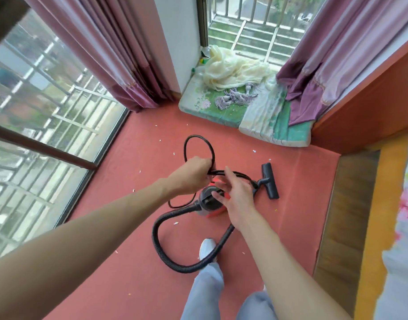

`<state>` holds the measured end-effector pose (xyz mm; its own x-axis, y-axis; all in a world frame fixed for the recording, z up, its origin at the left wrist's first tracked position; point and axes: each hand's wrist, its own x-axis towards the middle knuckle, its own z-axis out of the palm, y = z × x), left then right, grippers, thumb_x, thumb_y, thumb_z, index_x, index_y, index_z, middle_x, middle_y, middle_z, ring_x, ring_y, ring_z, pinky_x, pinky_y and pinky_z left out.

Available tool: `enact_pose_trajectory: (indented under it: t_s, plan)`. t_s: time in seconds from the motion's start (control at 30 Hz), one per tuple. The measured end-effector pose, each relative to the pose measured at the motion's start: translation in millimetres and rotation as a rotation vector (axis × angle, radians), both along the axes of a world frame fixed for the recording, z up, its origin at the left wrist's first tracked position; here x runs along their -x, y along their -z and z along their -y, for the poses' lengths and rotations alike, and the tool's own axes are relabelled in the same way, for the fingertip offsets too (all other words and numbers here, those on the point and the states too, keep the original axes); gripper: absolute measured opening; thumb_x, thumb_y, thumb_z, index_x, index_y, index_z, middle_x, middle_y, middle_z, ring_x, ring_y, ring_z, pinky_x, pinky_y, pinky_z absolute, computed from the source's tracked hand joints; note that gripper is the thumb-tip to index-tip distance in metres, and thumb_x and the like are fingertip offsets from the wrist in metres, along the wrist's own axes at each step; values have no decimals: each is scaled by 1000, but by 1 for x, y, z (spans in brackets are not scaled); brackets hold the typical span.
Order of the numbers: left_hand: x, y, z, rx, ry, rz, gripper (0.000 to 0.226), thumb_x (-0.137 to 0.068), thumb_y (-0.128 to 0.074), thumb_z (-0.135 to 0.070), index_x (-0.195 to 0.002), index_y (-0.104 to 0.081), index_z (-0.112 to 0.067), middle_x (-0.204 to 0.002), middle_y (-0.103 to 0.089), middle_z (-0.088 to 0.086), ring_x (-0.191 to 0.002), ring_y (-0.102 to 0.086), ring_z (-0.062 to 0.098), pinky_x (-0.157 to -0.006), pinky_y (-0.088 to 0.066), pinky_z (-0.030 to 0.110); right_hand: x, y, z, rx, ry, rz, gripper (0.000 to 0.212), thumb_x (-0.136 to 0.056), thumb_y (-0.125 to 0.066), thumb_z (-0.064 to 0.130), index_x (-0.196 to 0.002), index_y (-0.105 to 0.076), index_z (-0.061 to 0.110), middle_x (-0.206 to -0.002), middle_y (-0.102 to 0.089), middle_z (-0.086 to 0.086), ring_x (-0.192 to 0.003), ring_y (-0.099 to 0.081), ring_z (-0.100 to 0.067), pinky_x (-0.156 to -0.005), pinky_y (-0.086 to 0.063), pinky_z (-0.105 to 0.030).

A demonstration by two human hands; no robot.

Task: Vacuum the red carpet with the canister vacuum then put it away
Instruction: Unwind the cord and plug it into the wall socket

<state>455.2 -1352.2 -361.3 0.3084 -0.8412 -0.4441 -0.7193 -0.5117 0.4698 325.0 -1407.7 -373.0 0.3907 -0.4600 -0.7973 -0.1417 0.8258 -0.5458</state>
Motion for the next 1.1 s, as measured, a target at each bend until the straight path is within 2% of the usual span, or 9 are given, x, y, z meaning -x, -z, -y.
enact_pose_trajectory:
  t_s: [0.23,0.3,0.4,0.53,0.6,0.83,0.9,0.97,1.1]
  plan:
    - [21,-97,13,-7,158,109,13,-88,-47,1,-97,-58,-1,-77,-60,9,-75,-59,35,-59,-38,36,17,-95,21,86,78,-13,16,-95,-58,10,-81,-65,6,-64,-72,-7,-53,-67,-16,-50,-52,-25]
    - [30,-121,17,21,167,67,16,-90,-47,-2,-93,-63,-2,-76,-67,9,-72,-65,31,-60,-48,39,25,-115,25,75,109,16,16,-94,-58,9,-80,-65,4,-63,-72,-8,-53,-68,-16,-50,-51,-26]
    - [33,-157,25,49,120,-143,27,-94,-49,-3,-76,-64,-15,-65,-68,-7,-56,-71,15,-47,-50,22,42,-138,34,51,113,112,17,-95,-58,12,-84,-67,3,-70,-72,-10,-57,-67,-15,-48,-50,-23]
    - [38,-204,37,-34,152,-228,23,-102,-54,-16,-94,-72,-3,-64,-72,-9,-52,-68,12,-47,-49,17,65,-163,50,102,-19,116,16,-95,-57,16,-87,-67,6,-73,-72,-5,-57,-66,-12,-46,-49,-20]
    - [45,-221,44,-7,115,-250,27,-103,-52,-16,-99,-70,3,-79,-75,4,-58,-68,20,-53,-55,21,76,-176,62,163,-10,110,15,-93,-56,13,-85,-66,6,-69,-71,-5,-53,-66,-12,-43,-47,-20]
    - [85,-249,68,224,-292,-487,32,-104,-50,-16,-109,-66,11,-98,-75,21,-91,-74,34,-85,-60,43,121,-228,104,430,110,255,19,-96,-49,6,-84,-62,-1,-70,-70,-13,-58,-69,-26,-49,-54,-28]
    - [98,-247,71,291,-531,-630,26,-104,-50,-11,-109,-61,12,-89,-73,22,-81,-72,36,-82,-61,47,143,-233,114,454,152,247,20,-98,-46,6,-84,-59,0,-70,-70,-15,-56,-69,-28,-48,-55,-29]
    - [112,-246,74,332,-764,-782,15,-103,-49,-7,-100,-58,5,-77,-69,15,-66,-71,30,-65,-64,40,166,-233,123,459,203,230,20,-99,-43,5,-85,-56,1,-71,-69,-18,-53,-68,-27,-47,-55,-28]
    - [136,-226,87,447,-1158,-1041,25,-105,-41,-2,-82,-51,-1,-65,-48,5,-45,-68,21,-55,-61,40,209,-223,147,461,387,206,22,-102,-40,10,-83,-50,2,-70,-67,-20,-48,-67,-25,-42,-52,-26]
